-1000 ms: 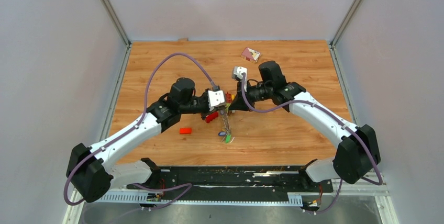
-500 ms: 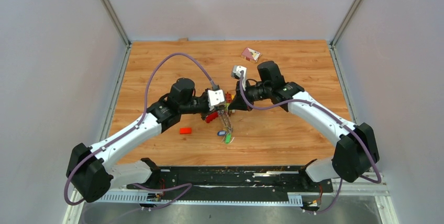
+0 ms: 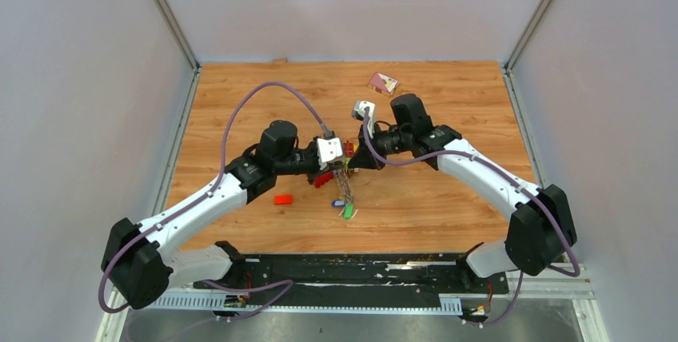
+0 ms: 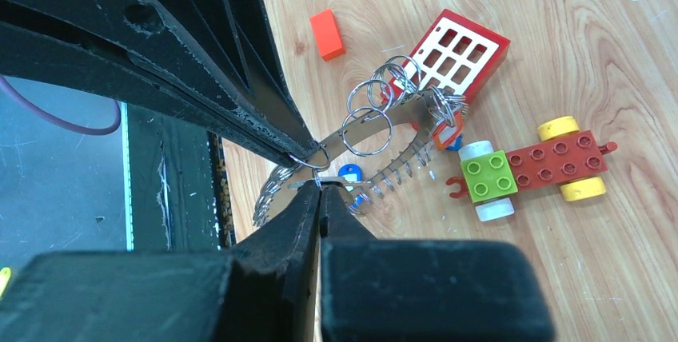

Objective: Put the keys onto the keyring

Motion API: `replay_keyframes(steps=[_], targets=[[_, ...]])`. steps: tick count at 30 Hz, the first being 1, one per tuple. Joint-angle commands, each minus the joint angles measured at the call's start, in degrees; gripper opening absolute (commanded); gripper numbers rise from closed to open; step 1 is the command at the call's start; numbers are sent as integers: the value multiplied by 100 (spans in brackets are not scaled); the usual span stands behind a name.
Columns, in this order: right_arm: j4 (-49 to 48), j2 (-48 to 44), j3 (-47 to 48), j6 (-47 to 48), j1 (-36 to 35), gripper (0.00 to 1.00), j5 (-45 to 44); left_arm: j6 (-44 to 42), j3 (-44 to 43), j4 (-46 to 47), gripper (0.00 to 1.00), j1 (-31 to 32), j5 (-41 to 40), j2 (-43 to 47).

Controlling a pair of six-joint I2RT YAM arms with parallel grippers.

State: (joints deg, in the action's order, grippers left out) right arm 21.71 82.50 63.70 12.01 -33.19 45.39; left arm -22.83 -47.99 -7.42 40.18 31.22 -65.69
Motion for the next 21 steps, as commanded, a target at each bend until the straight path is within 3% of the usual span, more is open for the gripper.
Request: replay_keyframes(steps=[1, 21], targets=[[-257, 76, 106, -69, 53, 0, -486, 142, -44, 476, 0, 77, 629, 214], [-63, 167, 357, 26, 54, 0, -285, -222, -53, 102, 0, 86, 1092, 61]])
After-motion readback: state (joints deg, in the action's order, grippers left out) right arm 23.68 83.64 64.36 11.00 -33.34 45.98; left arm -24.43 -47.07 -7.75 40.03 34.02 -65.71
